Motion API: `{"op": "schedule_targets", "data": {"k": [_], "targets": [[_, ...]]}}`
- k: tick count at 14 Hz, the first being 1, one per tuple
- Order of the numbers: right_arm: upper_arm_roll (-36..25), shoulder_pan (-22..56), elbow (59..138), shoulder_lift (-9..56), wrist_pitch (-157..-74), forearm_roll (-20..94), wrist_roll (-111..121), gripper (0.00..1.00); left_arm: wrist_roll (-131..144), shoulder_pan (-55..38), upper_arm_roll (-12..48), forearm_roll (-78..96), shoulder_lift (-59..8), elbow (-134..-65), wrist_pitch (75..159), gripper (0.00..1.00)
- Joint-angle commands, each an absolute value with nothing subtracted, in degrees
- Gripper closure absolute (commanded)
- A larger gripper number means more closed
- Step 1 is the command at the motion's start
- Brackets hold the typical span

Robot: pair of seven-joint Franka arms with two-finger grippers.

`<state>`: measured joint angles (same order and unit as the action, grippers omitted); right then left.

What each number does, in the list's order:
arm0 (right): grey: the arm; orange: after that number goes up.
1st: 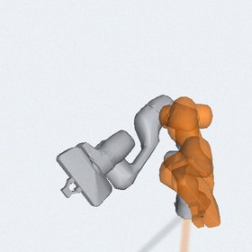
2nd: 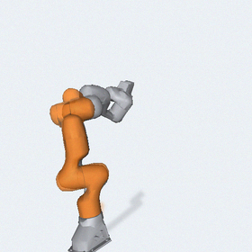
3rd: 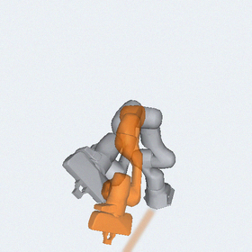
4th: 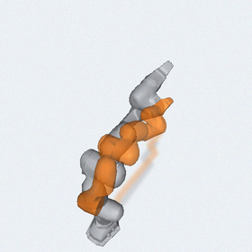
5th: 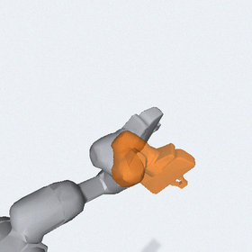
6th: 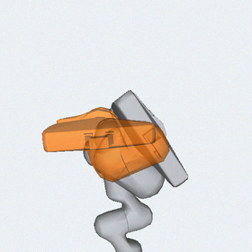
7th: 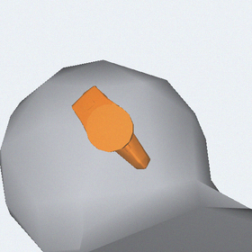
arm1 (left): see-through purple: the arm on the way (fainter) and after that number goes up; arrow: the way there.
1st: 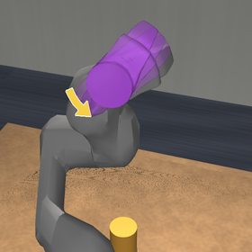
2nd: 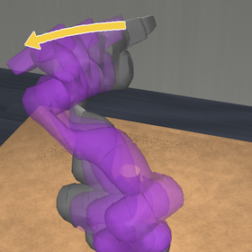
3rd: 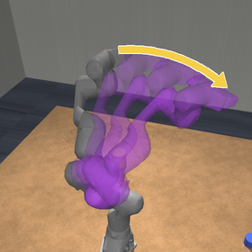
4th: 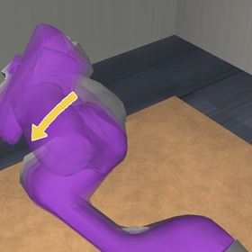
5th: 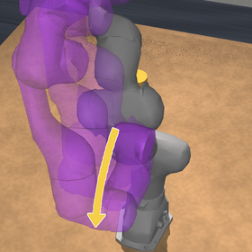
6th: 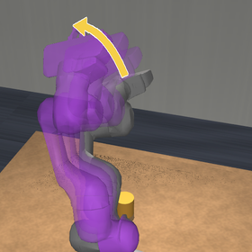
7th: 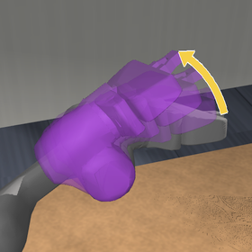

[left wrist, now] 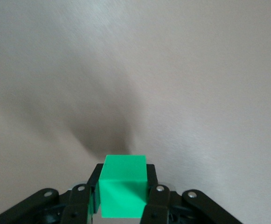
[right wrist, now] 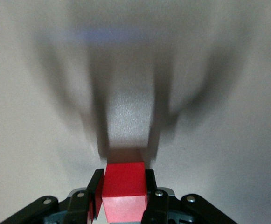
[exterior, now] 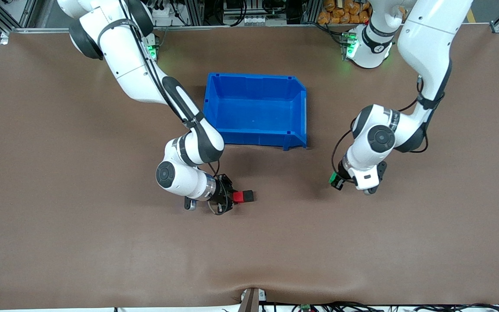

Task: Attach green and red cubes to black cube
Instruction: 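Place the red cube beside the black cube while the left gripper approaches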

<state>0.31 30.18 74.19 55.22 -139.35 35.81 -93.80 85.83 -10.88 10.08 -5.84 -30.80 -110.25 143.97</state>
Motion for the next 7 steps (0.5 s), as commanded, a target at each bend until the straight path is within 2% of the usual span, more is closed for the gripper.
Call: {"op": "schedule_targets", "data": {"k": [1,2,3,4,5,6,7], "targets": [[0.1,31.5,73.0,56.8,-141.1,35.2,-96.4,0.88,92.2,-12.2,9.9,-5.7,-33.9,-105.6,143.4,1.0],[0.0,31.9,73.0,56.9,-141.7,35.2,-97.1,0.88,93.8,-13.0,9.9,-3.8,-34.9,-104.1,143.4,1.0],[0.0,32.0,73.1,56.9,-142.4,35.1,-97.3,0.82,94.6,-14.1,9.9,-1.3,-35.8,-102.5,143.4,1.0],[-0.1,32.0,73.1,56.9,-142.5,35.1,-97.3,0.58,95.3,-14.5,9.8,1.0,-36.7,-101.0,143.4,1.0],[-0.7,32.0,73.1,56.7,-142.5,35.1,-97.3,0.16,96.0,-14.8,9.9,2.5,-37.5,-99.8,143.4,1.0],[-1.2,32.0,73.1,56.4,-142.1,35.1,-97.3,0.0,97.0,-15.5,9.9,3.5,-38.1,-98.6,143.4,1.0],[-1.8,31.9,73.1,55.7,-141.6,35.0,-97.2,0.0,98.2,-16.3,9.9,4.0,-38.9,-97.5,143.4,1.0]]}}
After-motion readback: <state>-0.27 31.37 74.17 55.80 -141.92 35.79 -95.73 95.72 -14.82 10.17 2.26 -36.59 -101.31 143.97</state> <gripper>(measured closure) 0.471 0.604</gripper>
